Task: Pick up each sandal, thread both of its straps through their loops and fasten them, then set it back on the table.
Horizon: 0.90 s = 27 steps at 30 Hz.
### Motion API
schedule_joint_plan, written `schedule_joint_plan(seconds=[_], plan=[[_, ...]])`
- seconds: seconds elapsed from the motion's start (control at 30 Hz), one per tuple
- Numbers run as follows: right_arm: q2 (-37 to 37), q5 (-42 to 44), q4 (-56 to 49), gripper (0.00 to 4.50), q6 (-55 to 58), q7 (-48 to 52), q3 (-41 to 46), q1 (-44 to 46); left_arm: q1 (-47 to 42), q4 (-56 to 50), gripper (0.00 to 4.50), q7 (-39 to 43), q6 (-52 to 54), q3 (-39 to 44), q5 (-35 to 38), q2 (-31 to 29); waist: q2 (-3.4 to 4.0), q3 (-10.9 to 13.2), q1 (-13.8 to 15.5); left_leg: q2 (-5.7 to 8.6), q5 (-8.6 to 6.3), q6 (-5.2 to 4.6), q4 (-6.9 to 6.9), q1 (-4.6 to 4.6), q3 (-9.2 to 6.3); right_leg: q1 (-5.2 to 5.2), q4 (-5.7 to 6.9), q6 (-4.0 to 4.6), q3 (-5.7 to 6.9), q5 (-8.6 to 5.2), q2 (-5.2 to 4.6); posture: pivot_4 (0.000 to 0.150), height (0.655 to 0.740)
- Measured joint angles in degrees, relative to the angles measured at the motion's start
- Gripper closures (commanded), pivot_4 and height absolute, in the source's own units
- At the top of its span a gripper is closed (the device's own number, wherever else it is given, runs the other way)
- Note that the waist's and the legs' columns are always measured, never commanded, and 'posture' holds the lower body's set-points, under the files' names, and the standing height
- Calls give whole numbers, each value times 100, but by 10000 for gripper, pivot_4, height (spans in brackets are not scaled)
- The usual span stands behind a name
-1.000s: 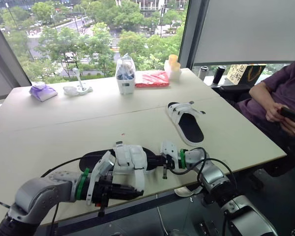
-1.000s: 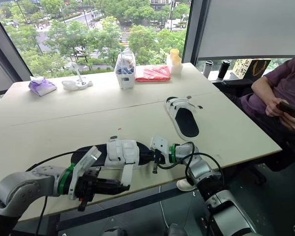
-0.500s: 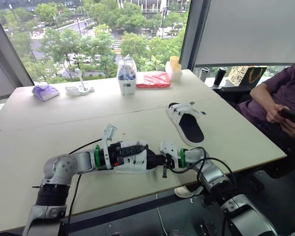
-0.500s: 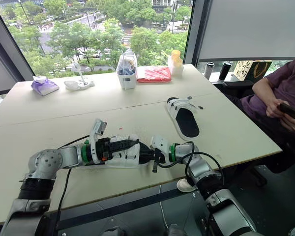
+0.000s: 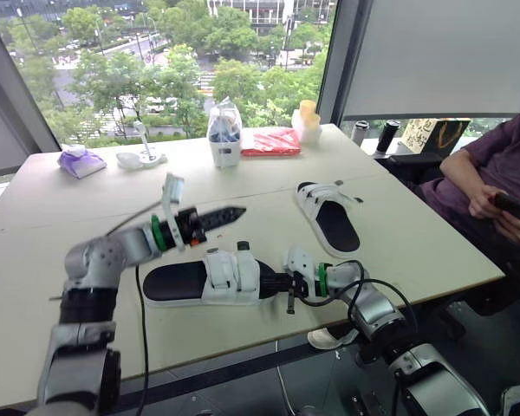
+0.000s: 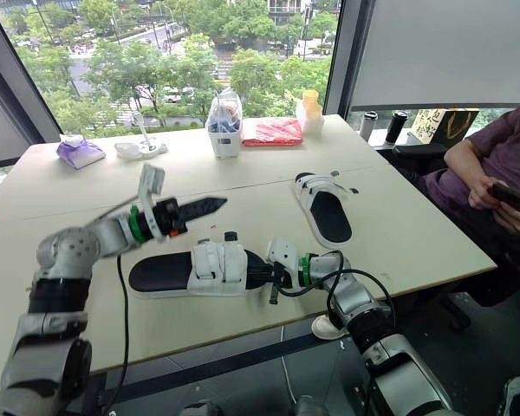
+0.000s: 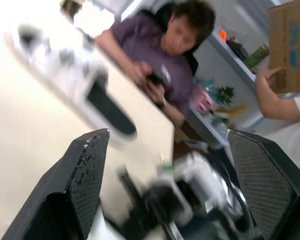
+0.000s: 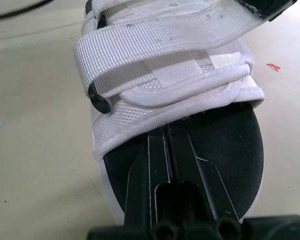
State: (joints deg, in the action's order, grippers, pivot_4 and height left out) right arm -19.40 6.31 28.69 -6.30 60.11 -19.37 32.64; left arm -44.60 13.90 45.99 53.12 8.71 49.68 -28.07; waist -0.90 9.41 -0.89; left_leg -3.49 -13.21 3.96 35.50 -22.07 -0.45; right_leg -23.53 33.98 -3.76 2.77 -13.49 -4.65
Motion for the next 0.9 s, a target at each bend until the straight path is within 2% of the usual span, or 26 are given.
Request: schedule_joint_plan(seconds=[0.07, 0.2, 0.33, 0.43, 0.53, 0.73, 0.9], plan=[[2, 0, 0, 45000, -11, 0, -10, 3, -338, 419, 5007, 388, -737, -480, -731, -162, 2, -2, -6, 0, 0, 0, 0, -1, 5, 0, -1, 0, -1, 0, -2, 1500, 7400], [24, 0, 0, 45000, -39, 2, -41, 19, -339, 1129, 5007, 1538, -1938, -1599, -1972, -352, 12, -8, -6, -1, 9, -15, -10, -8, 13, 4, 11, 3, -5, 2, -2, 1500, 7400], [31, 0, 0, 45000, -45, 1, -37, 28, -364, 1643, 5007, 2322, -2112, -1913, -2323, -302, 4, -3, 2, -8, 12, -20, -11, -21, 9, -17, 30, 10, -3, 7, 5, 1500, 7400], [31, 0, -1, 45000, -45, -8, -25, 14, -469, 1802, 5007, 2613, -2142, -1915, -2466, -247, 4, -3, 2, -8, 12, -21, -11, -21, 8, -16, 27, 10, -2, 7, 4, 1500, 7400], [30, 0, -42, 45000, -46, -35, -23, -19, -482, 1832, 12770, 2818, -2147, -1916, -2558, -155, 4, -3, -3, -8, 12, -20, -10, -21, 9, -13, 23, 10, -2, 7, 2, 1500, 7400], [14, 0, -142, 45000, -46, -65, -25, -83, -480, 1838, 43609, 3011, -2112, -1880, -2652, -110, 4, -3, -1, -8, 13, -21, -21, -21, 8, -15, 26, 10, -2, 7, 3, 1500, 7400], [2, 0, -143, 45000, -45, -65, -24, -82, -498, 1839, 44416, 3119, -1869, -1655, -2529, -66, 3, -2, 3, -7, 13, -22, -21, -21, 8, -15, 27, 9, -2, 8, 4, 1500, 7400]])
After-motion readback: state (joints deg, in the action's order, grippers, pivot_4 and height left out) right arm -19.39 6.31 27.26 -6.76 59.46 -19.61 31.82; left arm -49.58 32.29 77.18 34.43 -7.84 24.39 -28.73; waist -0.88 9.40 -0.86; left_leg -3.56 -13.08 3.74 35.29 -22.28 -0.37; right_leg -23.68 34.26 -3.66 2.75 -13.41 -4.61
